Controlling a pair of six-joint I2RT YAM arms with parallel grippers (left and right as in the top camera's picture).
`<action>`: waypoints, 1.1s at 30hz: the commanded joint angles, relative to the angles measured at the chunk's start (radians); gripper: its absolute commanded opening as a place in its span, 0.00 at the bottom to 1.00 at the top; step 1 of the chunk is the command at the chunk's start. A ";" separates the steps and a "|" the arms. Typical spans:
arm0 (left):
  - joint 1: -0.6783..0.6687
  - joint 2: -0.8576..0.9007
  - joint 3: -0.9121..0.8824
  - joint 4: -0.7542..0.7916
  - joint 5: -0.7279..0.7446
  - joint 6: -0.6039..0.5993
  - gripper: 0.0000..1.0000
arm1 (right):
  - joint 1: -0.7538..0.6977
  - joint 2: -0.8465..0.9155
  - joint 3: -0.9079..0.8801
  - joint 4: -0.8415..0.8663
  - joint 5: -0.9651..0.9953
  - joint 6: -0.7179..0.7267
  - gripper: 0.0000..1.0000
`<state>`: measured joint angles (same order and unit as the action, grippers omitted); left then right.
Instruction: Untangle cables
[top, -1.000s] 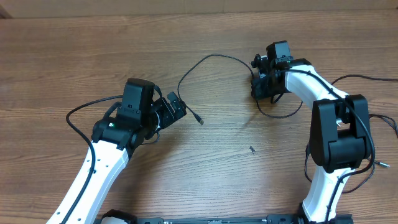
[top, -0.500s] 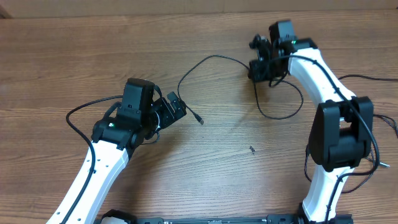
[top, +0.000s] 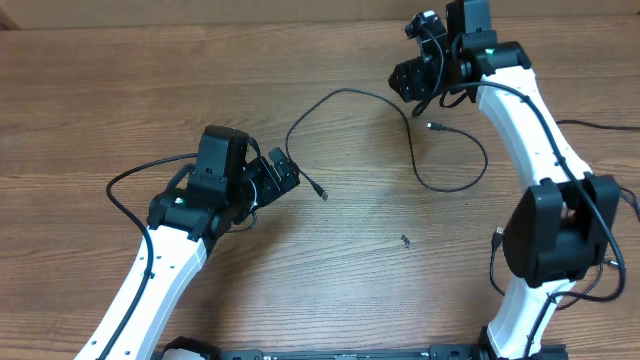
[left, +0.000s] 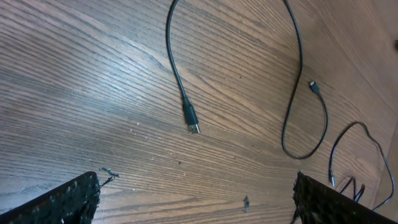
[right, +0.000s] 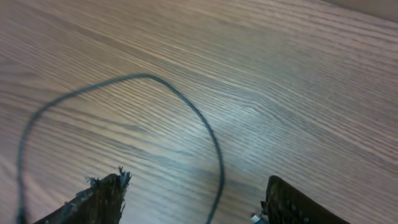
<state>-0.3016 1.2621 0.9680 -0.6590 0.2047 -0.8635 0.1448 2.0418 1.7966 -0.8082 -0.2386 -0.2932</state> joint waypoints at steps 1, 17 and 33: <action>-0.006 -0.006 0.009 0.001 -0.006 0.004 1.00 | 0.000 0.071 0.000 0.004 0.037 -0.097 0.72; -0.006 -0.006 0.009 0.001 -0.005 0.004 1.00 | -0.005 0.273 -0.011 -0.009 0.064 -0.214 0.41; -0.006 -0.006 0.009 0.001 -0.006 0.004 1.00 | -0.005 0.344 -0.010 -0.005 0.062 -0.202 0.04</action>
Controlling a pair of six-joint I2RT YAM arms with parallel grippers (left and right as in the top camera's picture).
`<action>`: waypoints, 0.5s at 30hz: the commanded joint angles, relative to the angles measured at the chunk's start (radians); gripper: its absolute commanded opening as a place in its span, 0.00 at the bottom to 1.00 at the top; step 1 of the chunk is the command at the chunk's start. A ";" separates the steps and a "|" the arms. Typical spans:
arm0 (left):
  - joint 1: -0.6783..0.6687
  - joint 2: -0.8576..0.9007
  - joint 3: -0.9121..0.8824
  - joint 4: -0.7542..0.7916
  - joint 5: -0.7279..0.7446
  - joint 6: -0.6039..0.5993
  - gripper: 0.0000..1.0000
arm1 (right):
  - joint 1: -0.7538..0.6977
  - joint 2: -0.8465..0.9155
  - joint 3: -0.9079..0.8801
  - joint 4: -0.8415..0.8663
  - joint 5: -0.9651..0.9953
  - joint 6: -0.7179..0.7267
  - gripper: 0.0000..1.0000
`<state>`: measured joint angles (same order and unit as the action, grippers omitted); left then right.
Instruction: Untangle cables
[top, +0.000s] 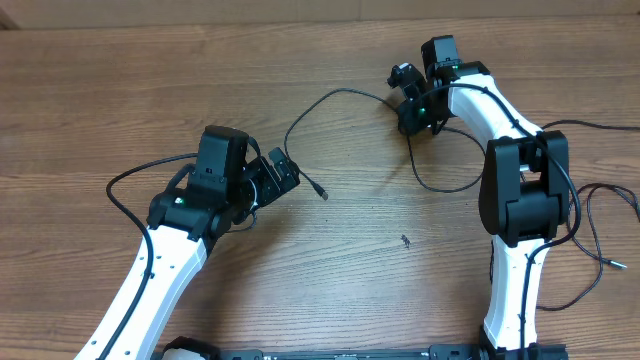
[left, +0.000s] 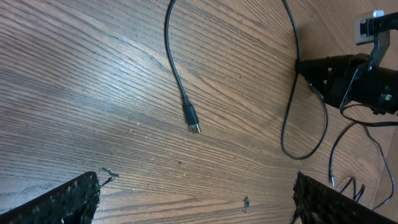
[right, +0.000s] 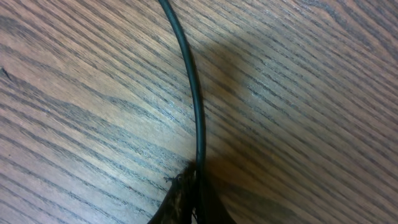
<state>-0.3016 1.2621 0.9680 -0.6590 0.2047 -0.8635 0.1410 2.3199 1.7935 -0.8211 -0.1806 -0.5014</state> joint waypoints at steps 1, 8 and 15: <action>-0.006 -0.006 0.009 0.000 -0.006 0.004 0.99 | -0.001 0.066 -0.006 0.015 0.005 0.015 0.04; -0.006 -0.006 0.009 0.001 -0.006 0.004 1.00 | -0.027 0.064 0.066 0.048 -0.017 0.186 0.04; -0.006 -0.006 0.009 0.001 -0.006 0.004 1.00 | -0.031 0.031 0.330 -0.100 -0.093 0.192 0.04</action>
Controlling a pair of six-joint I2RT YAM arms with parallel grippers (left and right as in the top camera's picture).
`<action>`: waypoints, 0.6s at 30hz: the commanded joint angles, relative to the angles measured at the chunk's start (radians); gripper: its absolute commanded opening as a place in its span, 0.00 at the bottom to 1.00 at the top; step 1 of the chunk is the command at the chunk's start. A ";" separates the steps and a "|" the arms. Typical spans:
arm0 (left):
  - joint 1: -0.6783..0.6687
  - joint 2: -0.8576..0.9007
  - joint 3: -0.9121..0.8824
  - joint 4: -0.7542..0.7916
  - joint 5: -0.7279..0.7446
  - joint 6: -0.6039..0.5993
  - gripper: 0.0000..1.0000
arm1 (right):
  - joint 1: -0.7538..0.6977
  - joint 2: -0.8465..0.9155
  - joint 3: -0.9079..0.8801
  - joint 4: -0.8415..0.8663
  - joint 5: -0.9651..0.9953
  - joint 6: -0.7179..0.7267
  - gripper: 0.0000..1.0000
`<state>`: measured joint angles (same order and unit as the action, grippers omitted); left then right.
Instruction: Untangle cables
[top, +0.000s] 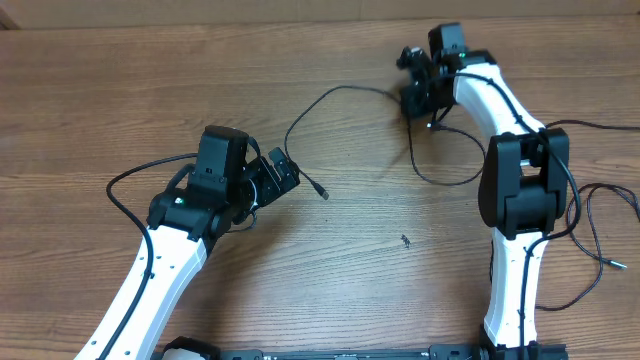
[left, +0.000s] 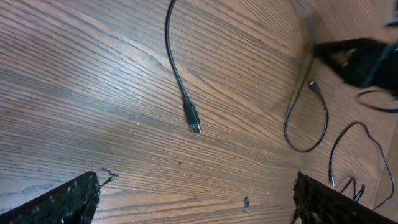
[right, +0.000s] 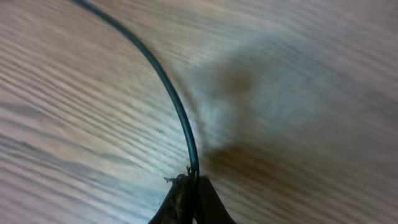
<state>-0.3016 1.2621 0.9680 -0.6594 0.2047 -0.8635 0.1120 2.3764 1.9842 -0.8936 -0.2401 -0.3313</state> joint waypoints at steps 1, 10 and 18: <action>-0.006 -0.006 0.009 0.001 -0.006 0.004 1.00 | -0.002 -0.028 0.169 -0.040 -0.030 0.021 0.04; -0.006 -0.006 0.009 0.001 -0.006 0.004 1.00 | -0.031 -0.032 0.392 -0.100 0.107 0.071 0.04; -0.006 -0.006 0.009 0.001 -0.006 0.004 0.99 | -0.081 -0.027 0.405 -0.247 -0.102 -0.121 0.14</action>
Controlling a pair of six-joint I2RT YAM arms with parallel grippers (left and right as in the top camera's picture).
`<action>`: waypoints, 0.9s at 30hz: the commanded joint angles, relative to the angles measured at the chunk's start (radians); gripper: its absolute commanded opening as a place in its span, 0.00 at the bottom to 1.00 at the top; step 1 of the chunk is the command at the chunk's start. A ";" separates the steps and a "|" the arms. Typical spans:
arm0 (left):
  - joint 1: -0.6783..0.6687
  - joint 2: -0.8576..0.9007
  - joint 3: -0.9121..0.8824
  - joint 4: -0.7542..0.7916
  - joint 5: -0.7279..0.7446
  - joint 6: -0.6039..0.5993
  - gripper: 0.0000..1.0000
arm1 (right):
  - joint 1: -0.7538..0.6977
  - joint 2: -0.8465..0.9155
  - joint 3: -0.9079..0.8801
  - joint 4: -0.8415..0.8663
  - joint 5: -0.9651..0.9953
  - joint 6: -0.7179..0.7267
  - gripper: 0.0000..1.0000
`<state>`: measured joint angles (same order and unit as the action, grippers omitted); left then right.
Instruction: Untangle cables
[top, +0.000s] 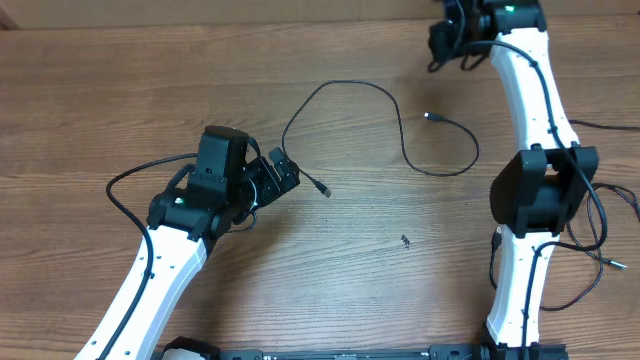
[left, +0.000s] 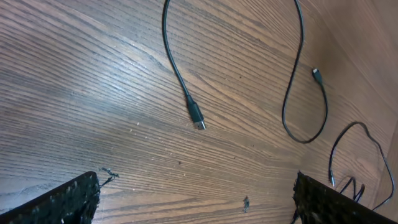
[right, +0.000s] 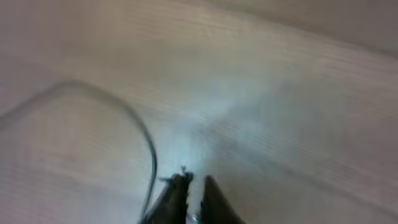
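Note:
One thin black cable (top: 345, 88) lies loose on the wooden table. It runs from a USB plug (top: 322, 190) up through an arch, then down into a small loop ending at a little connector (top: 428, 117). The left wrist view shows the same cable (left: 177, 68) and its plug (left: 197, 118) ahead of my left gripper (left: 196, 199), which is wide open and empty. My right gripper (top: 447, 38) is up at the far back edge, clear of the cable. In its blurred wrist view the right gripper (right: 194, 186) shows a narrow gap with nothing between the fingers.
The arm's own dark leads (top: 600, 215) trail over the table's right side, and one thin lead (left: 348, 134) shows in the left wrist view. The table's back edge (top: 300, 22) lies just behind the right gripper. A small dark speck (top: 404, 241) marks the wood.
My right gripper was shut on the cable near its bend. Now it is farther back and higher, slightly parted, and the cable lies free. The cable's loop has shifted a little. The left arm is unmoved.
My right gripper first stood open above the cable's bend. Then it was down on the table, shut on the cable, and soon after still held it a little farther back. Now the cable is let go. My left gripper stayed open near the plug throughout.

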<state>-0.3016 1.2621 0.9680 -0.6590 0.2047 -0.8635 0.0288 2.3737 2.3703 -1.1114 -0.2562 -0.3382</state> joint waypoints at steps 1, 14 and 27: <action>-0.006 -0.006 0.009 0.000 -0.006 0.004 0.99 | 0.009 -0.022 0.017 -0.055 -0.087 -0.153 0.15; -0.006 -0.006 0.009 0.001 -0.006 0.004 1.00 | 0.136 -0.021 -0.254 0.089 -0.084 -0.269 0.13; -0.006 -0.006 0.009 0.000 -0.006 0.004 1.00 | 0.179 0.018 -0.441 0.308 -0.076 -0.254 0.04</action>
<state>-0.3016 1.2621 0.9680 -0.6594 0.2047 -0.8635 0.2104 2.3756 1.9343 -0.8146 -0.3325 -0.5949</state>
